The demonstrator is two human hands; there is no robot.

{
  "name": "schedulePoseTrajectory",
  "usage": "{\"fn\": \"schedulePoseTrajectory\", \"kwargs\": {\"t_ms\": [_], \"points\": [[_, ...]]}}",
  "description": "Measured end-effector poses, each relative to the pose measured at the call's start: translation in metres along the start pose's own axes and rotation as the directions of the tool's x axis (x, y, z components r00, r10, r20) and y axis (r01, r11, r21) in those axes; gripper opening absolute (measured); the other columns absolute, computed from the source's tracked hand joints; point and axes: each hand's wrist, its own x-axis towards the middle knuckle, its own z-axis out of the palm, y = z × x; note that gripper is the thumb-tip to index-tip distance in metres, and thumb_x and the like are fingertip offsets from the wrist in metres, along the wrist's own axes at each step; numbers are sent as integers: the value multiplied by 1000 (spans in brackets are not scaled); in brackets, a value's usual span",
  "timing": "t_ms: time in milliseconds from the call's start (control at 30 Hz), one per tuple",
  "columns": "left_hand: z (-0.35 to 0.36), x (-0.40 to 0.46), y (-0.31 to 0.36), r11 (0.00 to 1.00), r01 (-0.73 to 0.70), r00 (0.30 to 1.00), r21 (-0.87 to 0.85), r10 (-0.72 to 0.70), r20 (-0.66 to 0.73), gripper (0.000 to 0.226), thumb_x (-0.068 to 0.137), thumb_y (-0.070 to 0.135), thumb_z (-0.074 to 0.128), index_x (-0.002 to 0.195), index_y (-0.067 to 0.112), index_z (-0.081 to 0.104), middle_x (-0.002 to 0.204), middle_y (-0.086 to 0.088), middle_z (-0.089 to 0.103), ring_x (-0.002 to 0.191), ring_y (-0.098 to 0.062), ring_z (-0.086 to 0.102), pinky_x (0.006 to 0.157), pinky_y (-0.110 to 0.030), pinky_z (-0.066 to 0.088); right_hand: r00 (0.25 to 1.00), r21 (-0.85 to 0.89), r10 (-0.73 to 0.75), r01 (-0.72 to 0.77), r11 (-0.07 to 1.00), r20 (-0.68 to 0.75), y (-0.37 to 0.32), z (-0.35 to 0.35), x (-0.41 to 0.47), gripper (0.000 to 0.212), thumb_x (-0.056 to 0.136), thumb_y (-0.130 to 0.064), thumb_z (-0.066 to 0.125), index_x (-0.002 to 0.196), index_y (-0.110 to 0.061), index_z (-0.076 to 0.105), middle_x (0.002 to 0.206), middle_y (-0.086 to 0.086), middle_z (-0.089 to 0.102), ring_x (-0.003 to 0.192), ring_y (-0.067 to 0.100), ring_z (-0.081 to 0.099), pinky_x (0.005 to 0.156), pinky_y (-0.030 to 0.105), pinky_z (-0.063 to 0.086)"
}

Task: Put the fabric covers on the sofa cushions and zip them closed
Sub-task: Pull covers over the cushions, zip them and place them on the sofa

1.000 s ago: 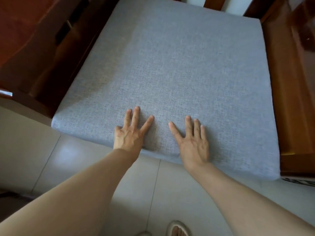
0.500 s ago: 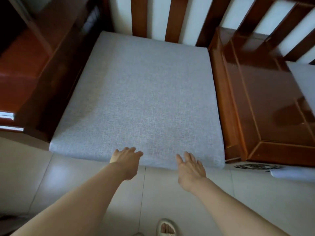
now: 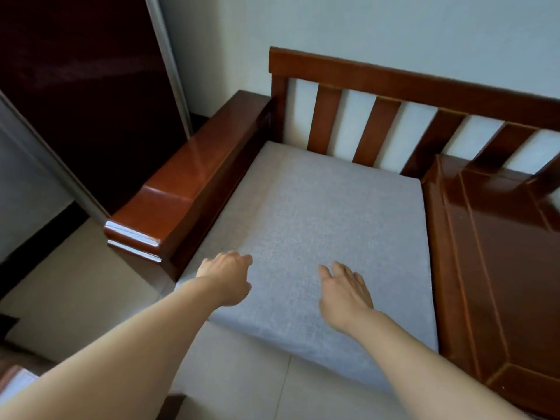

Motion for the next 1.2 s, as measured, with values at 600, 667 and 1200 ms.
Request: {"fn": "schedulePoseTrajectory", "kwargs": {"t_ms": [600,667,1200], "points": [[66,-162,22,804,493,847,-332,-531,-30,51,91,32,51,138,22,35,140,-1,40,127,-23,41,98,-37,37,843,-241,-530,535,810,90,-52,-4,-37,58,88,-19,57,138,-16,27,143,15,23,132,30,29,105,36,26],[84,-186,16,766,542,818,-345,-575,9,53,91,32,51,140,22,33,143,0,36,130,-23,38,98,-37,36,827,-243,-551,560,792,113,-62,8,-51,56,89,-19,55,138,-17,28,143,14,25,131,30,31,104,35,27],[273,-402,42,371,820,510,-435,-819,263,46,90,31,53,132,18,39,134,-4,45,122,-25,45,94,-36,39,471,-268,-831,876,401,296,-132,166,-207,54,91,-22,50,138,-17,26,140,9,30,131,28,30,107,36,25]]}}
